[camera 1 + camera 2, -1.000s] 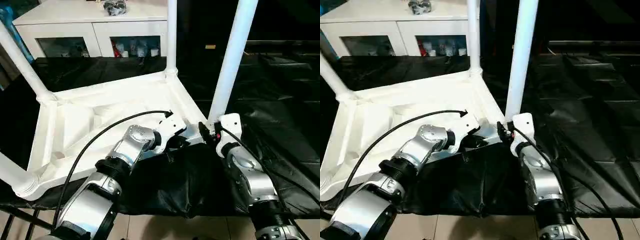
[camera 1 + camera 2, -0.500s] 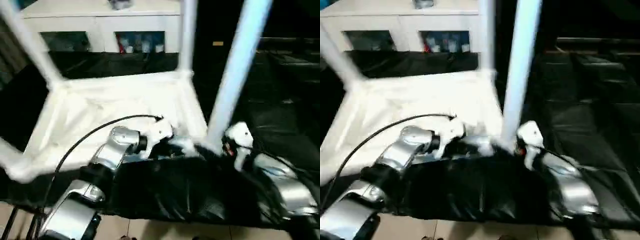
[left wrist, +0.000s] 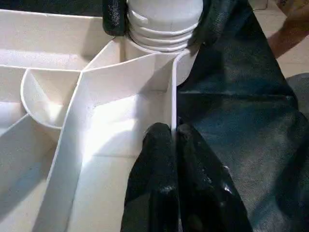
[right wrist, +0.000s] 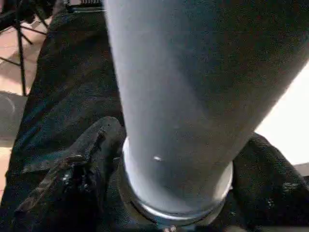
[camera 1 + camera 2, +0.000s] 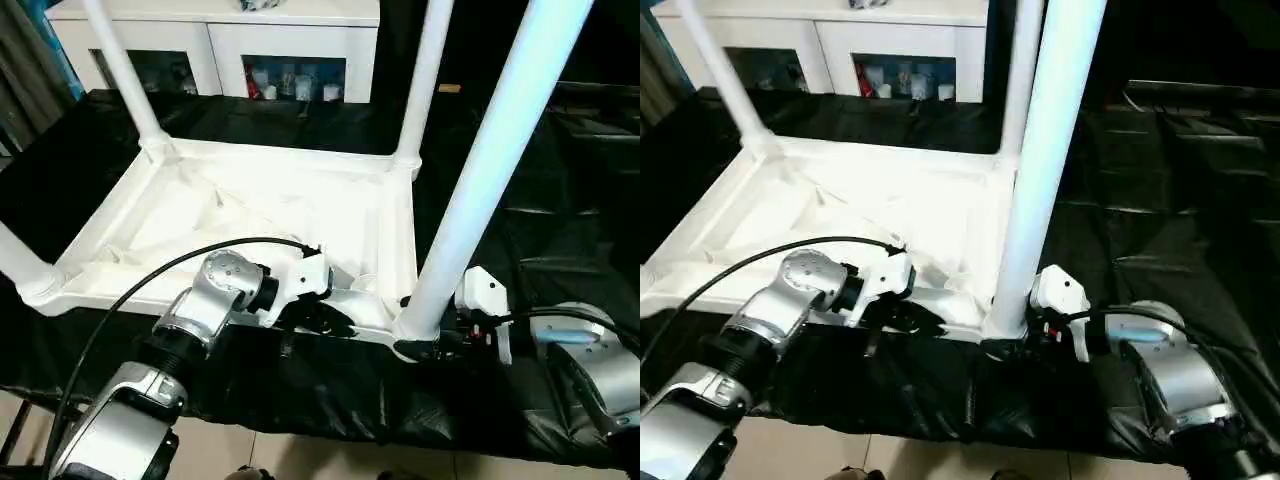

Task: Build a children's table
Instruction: Rotate leg to tighten

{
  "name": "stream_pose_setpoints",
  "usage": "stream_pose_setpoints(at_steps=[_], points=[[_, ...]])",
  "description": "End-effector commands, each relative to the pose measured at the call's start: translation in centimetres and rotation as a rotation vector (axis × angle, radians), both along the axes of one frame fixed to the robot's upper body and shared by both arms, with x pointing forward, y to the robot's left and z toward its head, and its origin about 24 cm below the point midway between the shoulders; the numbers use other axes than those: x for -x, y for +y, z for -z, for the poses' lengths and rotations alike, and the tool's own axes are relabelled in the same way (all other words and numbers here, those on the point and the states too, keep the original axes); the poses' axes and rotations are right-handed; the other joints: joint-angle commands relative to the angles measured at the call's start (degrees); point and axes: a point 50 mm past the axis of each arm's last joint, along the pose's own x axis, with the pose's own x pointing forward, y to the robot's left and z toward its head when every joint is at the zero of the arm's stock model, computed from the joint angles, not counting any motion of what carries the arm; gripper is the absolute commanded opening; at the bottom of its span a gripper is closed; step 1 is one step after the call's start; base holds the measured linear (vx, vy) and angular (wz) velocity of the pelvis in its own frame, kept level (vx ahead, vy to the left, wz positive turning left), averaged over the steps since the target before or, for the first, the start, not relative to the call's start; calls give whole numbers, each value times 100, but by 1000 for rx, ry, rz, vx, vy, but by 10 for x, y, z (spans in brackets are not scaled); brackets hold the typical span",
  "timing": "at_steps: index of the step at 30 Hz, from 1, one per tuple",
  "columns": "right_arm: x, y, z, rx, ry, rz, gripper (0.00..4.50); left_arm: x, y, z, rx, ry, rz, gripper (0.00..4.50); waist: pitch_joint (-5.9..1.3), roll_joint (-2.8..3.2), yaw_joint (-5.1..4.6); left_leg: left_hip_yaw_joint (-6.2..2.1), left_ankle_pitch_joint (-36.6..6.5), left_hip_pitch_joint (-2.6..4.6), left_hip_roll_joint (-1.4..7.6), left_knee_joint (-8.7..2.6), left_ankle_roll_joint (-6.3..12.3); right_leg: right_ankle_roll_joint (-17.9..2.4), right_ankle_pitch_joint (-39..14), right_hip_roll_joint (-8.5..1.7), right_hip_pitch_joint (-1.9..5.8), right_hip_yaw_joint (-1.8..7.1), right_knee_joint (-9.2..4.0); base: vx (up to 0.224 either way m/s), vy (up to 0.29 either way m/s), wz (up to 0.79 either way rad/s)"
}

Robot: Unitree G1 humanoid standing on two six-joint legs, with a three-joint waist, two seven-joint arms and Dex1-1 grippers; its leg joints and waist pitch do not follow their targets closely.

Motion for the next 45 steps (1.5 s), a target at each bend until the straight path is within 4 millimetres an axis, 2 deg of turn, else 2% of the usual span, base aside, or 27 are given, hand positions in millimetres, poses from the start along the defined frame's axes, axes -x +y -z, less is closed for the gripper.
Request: stream_pose_setpoints(at_steps=[1,9,10,11,14,15,16,17,18,19,21,22,23,24,25,26,27,28,30,32,33,34,35,37,39,42,45], points=[[4,8,3,-12,46,-70,315,10,-2,15,-52,66,47,0,-266,-155,7,-46,-1090,35,230,-326,653,-1501,-1007,-251,235,170,-347,0,0,0],[6,9,5,-61,97,-75,270,9,0,13,-50,71,57,0,-276,-146,45,-47,-970,41,234,-313,667,-1571,-841,-249,247,167,-318,0,0,0],[6,9,5,-72,101,-69,269,9,0,13,-48,73,55,0,-288,-116,55,-51,-961,46,234,-311,659,-1579,-827,-253,251,165,-313,0,0,0],[6,10,5,-81,103,-64,269,8,0,13,-46,73,51,0,-289,-134,53,-45,-963,48,233,-306,654,-1590,-795,-250,251,166,-314,0,0,0],[3,16,7,-177,64,53,267,5,-6,15,-27,71,-35,0,-288,-121,60,-40,-957,37,236,-308,634,-1611,-765,-256,246,171,-313,0,0,0],[0,19,10,-201,37,138,267,3,-11,17,-21,66,-85,0,-278,-126,57,-49,-1068,40,230,-320,583,-1585,-932,-257,238,165,-336,0,0,0],[0,19,10,-201,37,138,267,3,-11,17,-21,66,-85,0,-276,-129,45,-51,-1114,47,227,-328,535,-1559,-1036,-256,229,167,-347,0,0,0],[-1,22,13,-213,18,190,267,2,-16,18,-17,63,-116,0,-267,-141,15,-70,-1238,34,212,-351,449,-1484,-1304,-259,244,157,-369,0,0,0],[-1,23,14,-217,11,209,267,2,-18,19,-15,62,-128,0,-252,-130,-12,-75,-1398,49,220,-371,364,-1400,-1575,-265,220,167,-410,0,0,0],[-3,29,20,-232,-3,304,267,3,-28,22,-7,64,-163,0,-237,-132,-41,-87,-1587,54,216,-390,283,-1309,-1869,-266,205,168,-441,0,0,0],[-3,32,23,-241,-5,348,266,3,-32,23,-3,65,-177,0,-233,-139,-86,-108,-1796,60,205,-408,190,-1178,-2208,-269,192,164,-475,0,0,0],[-4,34,25,-246,-10,374,266,3,-36,24,2,65,-195,0,-234,-152,-101,-117,-1805,42,197,-414,182,-1127,-2263,-264,206,162,-477,0,0,0],[-6,40,29,-260,-13,444,266,4,-46,25,11,65,-213,0,-226,-100,-99,-124,-1810,51,205,-424,173,-1085,-2250,-260,188,169,-485,0,0,0],[-10,47,32,-279,-15,523,266,5,-56,26,20,62,-240,0,-219,-112,-118,-104,-1898,72,206,-423,147,-1076,-2249,-245,142,180,-506,0,0,0],[-11,48,33,-281,-15,533,266,5,-57,26,21,62,-243,0,-216,-63,-114,-113,-1952,76,197,-425,107,-1079,-2284,-259,143,180,-507,0,0,0],[-14,53,34,-293,-18,576,266,6,-63,27,22,59,-254,0,-221,-99,-134,-121,-2000,63,191,-434,66,-1035,-2337,-252,156,170,-517,0,0,0],[-17,60,34,-304,-24,613,266,7,-69,28,19,53,-258,0,-221,-103,-143,-125,-2022,68,190,-441,44,-996,-2370,-250,147,170,-521,0,0,0],[-20,63,34,-302,-34,643,266,8,-72,29,14,47,-260,0,-220,-67,-144,-131,-2081,81,182,-442,53,-970,-2414,-249,142,172,-535,0,0,0],[-26,72,31,-324,-46,713,266,10,-79,31,7,38,-255,0,-222,-76,-165,-131,-2148,78,173,-442,59,-925,-2474,-244,130,176,-546,0,0,0],[-28,78,28,-340,-64,710,266,11,-82,31,10,38,-254,0,-220,-70,-186,-136,-2175,69,164,-451,62,-864,-2565,-241,127,169,-564,0,0,0],[-28,80,26,-345,-78,698,266,11,-83,31,13,38,-256,0,-219,-34,-188,-142,-2215,80,172,-453,63,-850,-2558,-243,120,172,-568,0,0,0],[-27,80,25,-347,-94,684,322,11,-81,30,18,37,-257,0,-219,-47,-200,-138,-2243,75,173,-453,66,-850,-2534,-236,118,172,-575,0,0,0],[-27,80,24,-347,-103,677,335,10,-80,29,21,37,-257,0,-223,-51,-212,-146,-2255,57,171,-461,72,-850,-2495,-234,136,168,-563,0,0,0],[-26,78,23,-350,-109,657,335,10,-78,28,23,36,-254,0,-224,-49,-216,-142,-2272,62,178,-460,87,-863,-2453,-234,125,172,-564,0,0,0],[-23,69,21,-346,-130,618,369,8,-71,26,30,31,-249,0,-236,-54,-209,-133,-2113,36,183,-451,153,-951,-2148,-234,150,178,-532,0,0,0],[-20,56,16,-326,-158,554,385,6,-62,24,41,15,-222,0,-253,-65,-189,-99,-1815,25,184,-411,321,-1109,-1652,-235,179,190,-487,0,0,0],[-12,36,9,-302,-137,432,391,5,-48,18,64,22,-154,0,-269,-97,-150,-84,-1473,7,171,-374,529,-1168,-1366,-240,229,184,-463,0,0,0]])
